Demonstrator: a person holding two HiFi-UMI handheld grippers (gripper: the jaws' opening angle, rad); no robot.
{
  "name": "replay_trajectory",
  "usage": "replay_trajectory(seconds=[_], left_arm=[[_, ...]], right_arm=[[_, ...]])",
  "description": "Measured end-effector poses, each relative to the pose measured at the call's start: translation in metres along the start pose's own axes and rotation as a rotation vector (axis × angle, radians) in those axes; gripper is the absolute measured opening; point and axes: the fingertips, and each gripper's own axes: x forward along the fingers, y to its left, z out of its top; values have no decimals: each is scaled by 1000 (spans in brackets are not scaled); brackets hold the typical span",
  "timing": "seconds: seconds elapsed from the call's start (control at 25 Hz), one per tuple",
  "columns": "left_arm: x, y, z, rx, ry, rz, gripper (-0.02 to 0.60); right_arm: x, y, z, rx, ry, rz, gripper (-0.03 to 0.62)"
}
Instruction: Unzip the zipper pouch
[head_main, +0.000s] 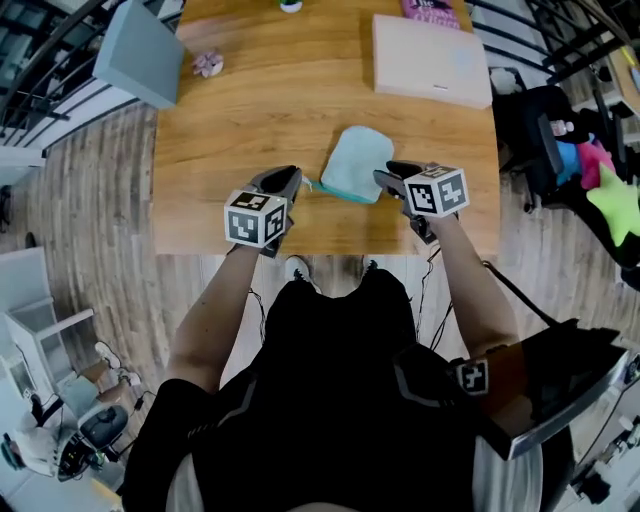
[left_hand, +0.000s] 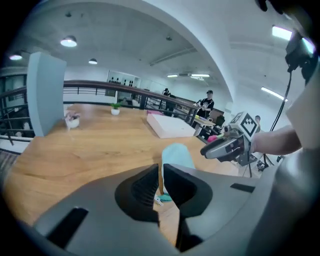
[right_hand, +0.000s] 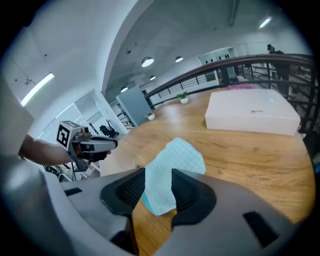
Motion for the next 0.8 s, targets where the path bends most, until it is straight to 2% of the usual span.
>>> replay_trajectory(seconds=[0.12, 0.36, 0.44, 0.52, 0.6, 0.8], left_arm=[[-38, -4, 37, 48, -95, -50, 34], [-118, -14, 93, 242, -260, -54, 34], [-142, -18, 109, 276, -325, -38, 34], [-166, -15, 126, 291, -399, -7, 32], [-190, -12, 136, 270, -445, -8, 32], [-230, -22, 154, 196, -471, -64, 29]], right_arm=[[-28, 24, 27, -38, -86, -24, 176], [-81, 91, 87, -105, -296, -65, 150], [-96, 114, 99, -122, -351, -79, 147], [-107, 134, 114, -156, -396, -103, 134], [-119, 156, 124, -172, -452, -122, 82], [-155, 198, 139, -194, -560, -144, 10]])
